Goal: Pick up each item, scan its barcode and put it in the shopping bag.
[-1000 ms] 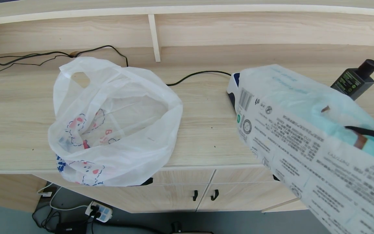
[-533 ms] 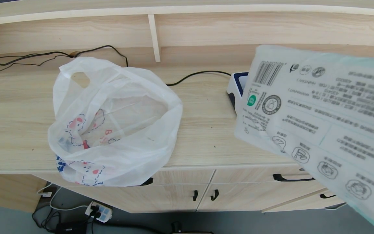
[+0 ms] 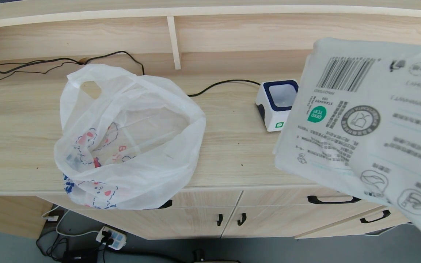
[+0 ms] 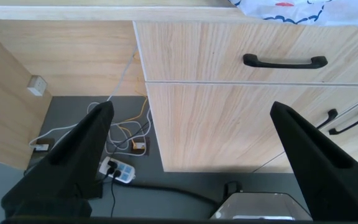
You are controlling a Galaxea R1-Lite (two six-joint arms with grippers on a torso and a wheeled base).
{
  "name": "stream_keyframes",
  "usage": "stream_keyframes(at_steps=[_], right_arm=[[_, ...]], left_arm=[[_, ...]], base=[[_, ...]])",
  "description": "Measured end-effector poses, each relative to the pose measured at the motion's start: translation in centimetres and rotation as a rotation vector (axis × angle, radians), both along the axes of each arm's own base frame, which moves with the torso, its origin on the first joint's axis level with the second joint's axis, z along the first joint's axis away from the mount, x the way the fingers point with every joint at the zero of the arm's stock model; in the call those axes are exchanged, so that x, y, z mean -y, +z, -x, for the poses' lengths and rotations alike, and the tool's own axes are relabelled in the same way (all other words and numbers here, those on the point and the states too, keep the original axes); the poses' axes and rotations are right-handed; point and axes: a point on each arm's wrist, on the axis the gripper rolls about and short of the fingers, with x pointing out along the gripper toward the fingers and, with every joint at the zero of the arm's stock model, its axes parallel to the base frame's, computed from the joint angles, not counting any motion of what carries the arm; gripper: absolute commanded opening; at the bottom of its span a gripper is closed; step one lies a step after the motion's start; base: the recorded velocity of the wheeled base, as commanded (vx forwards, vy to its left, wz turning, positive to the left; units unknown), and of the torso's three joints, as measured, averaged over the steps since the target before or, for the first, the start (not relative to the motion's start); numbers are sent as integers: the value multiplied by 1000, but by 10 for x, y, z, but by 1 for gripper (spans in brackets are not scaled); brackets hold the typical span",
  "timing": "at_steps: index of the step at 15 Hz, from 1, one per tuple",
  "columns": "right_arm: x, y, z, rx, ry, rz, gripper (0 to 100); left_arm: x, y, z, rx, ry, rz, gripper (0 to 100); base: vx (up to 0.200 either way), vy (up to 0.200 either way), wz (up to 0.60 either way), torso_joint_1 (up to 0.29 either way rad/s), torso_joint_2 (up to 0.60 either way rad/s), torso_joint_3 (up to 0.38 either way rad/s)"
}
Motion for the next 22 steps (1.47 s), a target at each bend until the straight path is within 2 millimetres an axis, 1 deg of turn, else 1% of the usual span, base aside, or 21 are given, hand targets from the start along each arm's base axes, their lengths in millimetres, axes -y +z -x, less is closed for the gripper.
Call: stream_keyframes(at_steps=[4,9,10,13,14,15,16,17,19,20,22], right_arm=[[3,-3,3,-1,2,2,0],[6,4,5,43,-2,-27,0],[7,3,5,46,2,-20,0],[8,-7,9,146,21,52,0],[8,-12,10,247,12,102,0],[9,-15,10,405,1,161,0],[10,-17,8,551,-7,214,0],[12,-15,1,661,-44,261,0],[19,1,-20,837,-218,354,0],[24,11,-33,947,-341,425,0],[33,29,-61,1231,-597,593,0]], left_arm=[[0,0,0,0,0,1,100],[0,0,0,-2,0,1,100],[0,0,0,-2,0,0,100],[0,0,0,-2,0,0,100],[0,0,0,-2,0,0,100],[0,0,0,-1,0,0,100],[0,0,0,-1,0,1,100],[0,0,0,-1,0,2,100],[0,0,0,0,1,0,100],[0,0,0,0,0,0,100],[0,0,0,0,0,-1,100]], base=[[0,0,0,0,0,0],[0,0,0,0,0,0],[0,0,0,0,0,0],[0,0,0,0,0,0],[0,0,0,0,0,0],[0,0,0,0,0,0],[0,0,0,0,0,0],[0,0,0,0,0,0],[0,0,0,0,0,0],[0,0,0,0,0,0],[0,0,0,0,0,0]])
